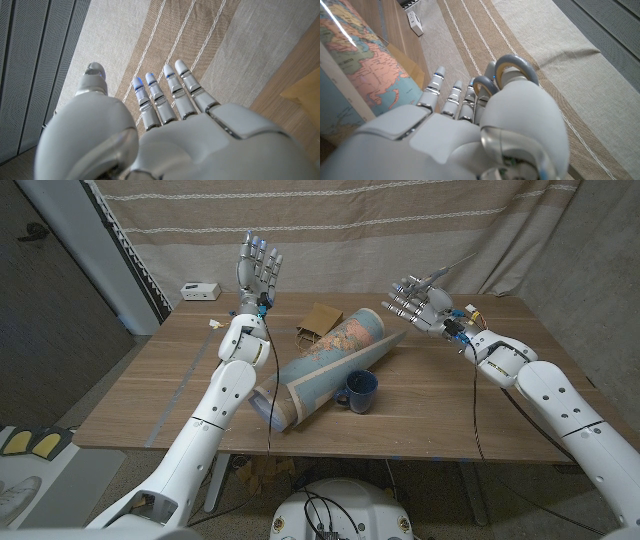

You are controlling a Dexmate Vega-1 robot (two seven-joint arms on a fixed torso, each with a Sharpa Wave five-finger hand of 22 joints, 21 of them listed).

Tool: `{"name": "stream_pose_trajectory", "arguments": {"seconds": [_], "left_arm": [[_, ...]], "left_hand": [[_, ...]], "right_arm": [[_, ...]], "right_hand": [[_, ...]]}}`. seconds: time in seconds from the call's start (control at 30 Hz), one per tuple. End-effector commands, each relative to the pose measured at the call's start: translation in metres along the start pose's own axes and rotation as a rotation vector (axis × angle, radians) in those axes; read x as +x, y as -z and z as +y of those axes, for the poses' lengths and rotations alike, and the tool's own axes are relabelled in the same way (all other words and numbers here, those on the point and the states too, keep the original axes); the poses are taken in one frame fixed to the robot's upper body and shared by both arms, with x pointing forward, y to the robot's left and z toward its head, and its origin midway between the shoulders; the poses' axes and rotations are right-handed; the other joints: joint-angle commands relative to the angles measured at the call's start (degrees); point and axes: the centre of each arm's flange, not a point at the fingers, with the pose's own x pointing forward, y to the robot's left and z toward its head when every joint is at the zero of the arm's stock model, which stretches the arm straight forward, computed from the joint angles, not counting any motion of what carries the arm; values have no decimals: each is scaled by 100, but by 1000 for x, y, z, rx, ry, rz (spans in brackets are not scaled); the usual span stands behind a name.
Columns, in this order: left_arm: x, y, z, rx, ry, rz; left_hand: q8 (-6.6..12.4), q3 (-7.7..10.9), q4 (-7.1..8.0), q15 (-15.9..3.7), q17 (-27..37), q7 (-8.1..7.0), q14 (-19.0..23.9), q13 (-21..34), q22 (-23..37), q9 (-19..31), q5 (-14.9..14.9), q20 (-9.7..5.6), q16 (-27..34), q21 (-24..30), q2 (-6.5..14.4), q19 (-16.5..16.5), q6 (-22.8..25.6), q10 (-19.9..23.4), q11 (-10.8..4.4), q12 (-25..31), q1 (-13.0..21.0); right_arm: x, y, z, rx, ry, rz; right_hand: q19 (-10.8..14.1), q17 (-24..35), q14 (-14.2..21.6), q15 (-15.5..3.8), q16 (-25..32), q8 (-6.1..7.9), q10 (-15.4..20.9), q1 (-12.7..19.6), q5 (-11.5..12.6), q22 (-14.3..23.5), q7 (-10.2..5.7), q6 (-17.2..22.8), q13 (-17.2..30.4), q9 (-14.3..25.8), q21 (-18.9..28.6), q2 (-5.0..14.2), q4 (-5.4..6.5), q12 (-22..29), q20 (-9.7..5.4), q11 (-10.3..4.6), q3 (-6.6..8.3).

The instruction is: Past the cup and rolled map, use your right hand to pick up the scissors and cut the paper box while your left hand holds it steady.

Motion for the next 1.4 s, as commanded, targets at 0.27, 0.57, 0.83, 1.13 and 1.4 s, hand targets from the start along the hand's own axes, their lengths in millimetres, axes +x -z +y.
{"name": "stream_pose_trajectory", "arguments": {"seconds": [0.27, 0.57, 0.83, 1.13, 1.4], "left_arm": [[-2, 0, 2, -1, -4, -2], [-3, 0, 3, -4, -8, -6], [-4, 0, 5, -5, -12, -5], [-2, 0, 5, -7, -9, -4], [-1, 0, 6, -8, -9, -3]], "left_hand": [[22, -32, -5, -881, 12, 20, -6, 12, 16, 19, 49, -585, 51, -16, 15, -9, 97, 25, -16, 23, -45], [23, -35, -5, -880, 11, 21, -5, 12, 16, 17, 52, -585, 52, -20, 16, -8, 130, 30, -18, 26, -51], [31, -37, -5, -880, 11, 16, -2, 11, 16, 16, 54, -581, 54, -23, 17, -7, 171, 24, -18, 24, -55], [30, -38, -4, -880, 11, 30, -3, 11, 17, 15, 58, -578, 54, -28, 22, -8, 203, 19, -21, 24, -61], [45, -39, -3, -879, 11, 45, -2, 10, 18, 14, 60, -574, 54, -32, 25, -8, 271, 27, -24, 27, -65]], "right_arm": [[1, 1, 0, -5, -2, 9], [1, 1, 1, -10, -5, 23], [2, 1, 0, -5, -9, 26], [2, 1, 1, -10, 3, 38], [4, 1, 1, -15, -15, 55]], "right_hand": [[-49, 30, -9, 36, 15, 110, 289, 45, 22, 10, -138, 467, 43, -32, -37, -23, 11, 114, 48, 16, -6], [-25, 74, 144, -77, 70, 573, 1042, -31, 1, 13, -113, 292, 399, 438, -25, -62, 57, 604, 84, -225, -69], [9, 118, 77, 49, 61, 1606, 463, -368, 26, 16, 58, 345, 890, 1441, -20, -123, 173, 662, 112, 29, -255], [107, 215, 488, -423, 233, 2113, 1196, -480, 126, 11, 60, 162, 1430, 1868, -12, -87, 174, 1324, 92, -203, -322], [201, 732, 636, -584, 502, 2254, 754, -531, 202, 24, 51, -52, 2790, 1881, -1, -17, 153, 2243, 44, -144, -387]]}}
